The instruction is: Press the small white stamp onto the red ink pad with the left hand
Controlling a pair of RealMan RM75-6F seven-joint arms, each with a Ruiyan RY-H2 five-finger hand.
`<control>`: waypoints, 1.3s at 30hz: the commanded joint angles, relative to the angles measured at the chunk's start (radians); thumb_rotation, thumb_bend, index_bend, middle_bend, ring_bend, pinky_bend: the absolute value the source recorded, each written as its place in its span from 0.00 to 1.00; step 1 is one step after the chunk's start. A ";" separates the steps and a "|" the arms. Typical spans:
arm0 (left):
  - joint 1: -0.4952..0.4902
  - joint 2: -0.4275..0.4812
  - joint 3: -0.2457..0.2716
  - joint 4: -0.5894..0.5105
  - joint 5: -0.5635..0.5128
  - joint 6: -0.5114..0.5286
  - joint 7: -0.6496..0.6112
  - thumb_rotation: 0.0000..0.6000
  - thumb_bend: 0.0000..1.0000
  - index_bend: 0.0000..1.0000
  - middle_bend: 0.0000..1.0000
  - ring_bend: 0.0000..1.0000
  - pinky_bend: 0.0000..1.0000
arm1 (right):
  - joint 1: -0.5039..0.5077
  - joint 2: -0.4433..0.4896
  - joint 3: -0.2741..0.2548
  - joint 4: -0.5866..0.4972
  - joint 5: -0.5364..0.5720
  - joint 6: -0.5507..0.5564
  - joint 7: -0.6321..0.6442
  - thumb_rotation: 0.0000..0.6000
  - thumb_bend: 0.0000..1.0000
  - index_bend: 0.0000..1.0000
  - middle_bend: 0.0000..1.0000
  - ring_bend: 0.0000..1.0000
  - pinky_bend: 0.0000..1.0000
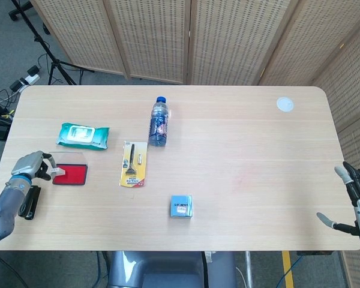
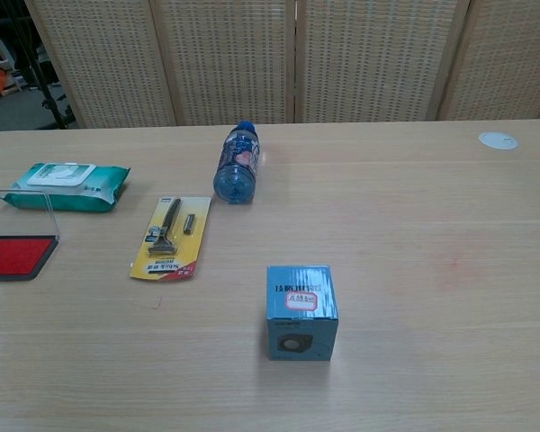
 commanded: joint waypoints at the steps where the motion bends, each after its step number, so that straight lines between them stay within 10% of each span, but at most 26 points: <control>1: -0.006 -0.014 0.007 0.014 0.014 -0.008 -0.014 1.00 0.37 0.62 0.97 0.94 0.87 | 0.000 -0.001 0.000 -0.001 0.001 -0.001 -0.002 1.00 0.00 0.00 0.00 0.00 0.00; 39: -0.073 -0.087 0.106 0.062 -0.064 0.059 0.044 1.00 0.37 0.63 0.97 0.94 0.87 | -0.001 0.002 0.003 0.010 0.008 0.001 0.027 1.00 0.00 0.00 0.00 0.00 0.00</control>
